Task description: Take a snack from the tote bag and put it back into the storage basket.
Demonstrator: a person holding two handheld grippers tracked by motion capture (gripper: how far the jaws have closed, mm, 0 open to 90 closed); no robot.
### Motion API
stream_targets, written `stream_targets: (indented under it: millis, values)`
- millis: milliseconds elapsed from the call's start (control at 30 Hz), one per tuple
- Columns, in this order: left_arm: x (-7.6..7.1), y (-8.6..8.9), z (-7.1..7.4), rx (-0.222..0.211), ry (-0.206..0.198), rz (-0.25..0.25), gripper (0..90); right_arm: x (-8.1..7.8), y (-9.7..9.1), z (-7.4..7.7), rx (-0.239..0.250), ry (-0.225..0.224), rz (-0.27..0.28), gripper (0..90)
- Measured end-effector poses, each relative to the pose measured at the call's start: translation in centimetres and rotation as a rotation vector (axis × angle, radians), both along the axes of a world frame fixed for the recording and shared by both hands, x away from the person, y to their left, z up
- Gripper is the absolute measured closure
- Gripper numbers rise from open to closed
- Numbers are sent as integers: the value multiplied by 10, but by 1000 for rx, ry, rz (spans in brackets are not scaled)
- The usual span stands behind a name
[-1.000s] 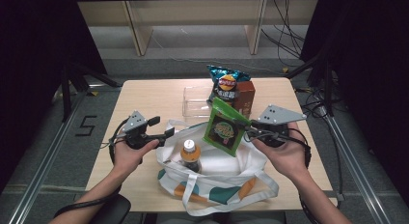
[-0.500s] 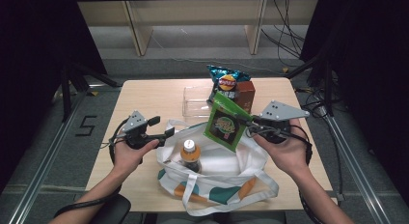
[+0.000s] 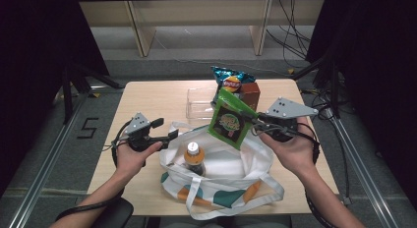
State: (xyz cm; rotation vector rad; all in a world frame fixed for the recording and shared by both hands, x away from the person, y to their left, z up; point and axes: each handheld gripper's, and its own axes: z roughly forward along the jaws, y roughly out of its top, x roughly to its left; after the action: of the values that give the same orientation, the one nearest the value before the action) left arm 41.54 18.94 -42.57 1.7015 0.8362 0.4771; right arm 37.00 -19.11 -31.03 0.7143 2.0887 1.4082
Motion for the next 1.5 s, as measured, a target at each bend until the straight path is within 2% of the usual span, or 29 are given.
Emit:
stream_targets:
  millis: [33,67,133,167,200,267,300,567,633,700,733,800,833,933,967,1067,1167,1200,1267,1400,1500]
  values:
    - [0,0,0,-1,0,0,229,2,0,0,5,-16,6,871]
    - [0,0,0,0,0,0,229,0,-1,2,-1,13,-3,872]
    - [0,0,0,1,2,0,229,1,-1,2,3,10,-4,872]
    - [0,0,0,1,5,0,230,4,-1,2,7,-16,3,872]
    - [0,0,0,1,5,0,229,3,-1,2,2,11,-4,872]
    - [0,0,0,3,4,0,230,3,-1,2,4,13,-6,872]
    - [0,0,0,2,4,0,230,5,-1,3,0,-1,-8,872]
    - [1,0,0,4,5,-1,230,8,-2,6,7,4,-26,873]
    - [0,0,0,3,5,0,230,10,-2,7,10,-14,-24,872]
    - [0,0,0,3,5,1,230,10,-2,7,13,-6,-30,872]
    - [0,0,0,3,5,0,230,12,-2,8,10,-17,-28,872]
    - [0,0,0,2,4,1,230,12,-1,9,8,-1,-25,873]
    - [0,0,0,1,3,0,230,13,-1,9,16,-14,-23,873]
    - [0,0,0,1,3,0,230,13,0,10,18,-15,-46,873]
    - [0,0,0,2,3,0,230,16,-1,10,8,-34,-24,873]
    - [0,0,0,1,3,0,230,15,0,11,14,-12,-40,873]
    - [0,0,0,0,3,0,230,18,-1,13,8,-28,-31,873]
    - [0,0,0,1,3,0,230,17,0,13,17,-17,-44,873]
    - [0,0,0,0,3,0,230,18,0,13,24,-10,-35,873]
    - [0,0,0,0,2,-1,230,20,0,14,21,-22,-42,874]
    - [0,0,0,0,3,-1,230,21,1,14,26,-14,-46,874]
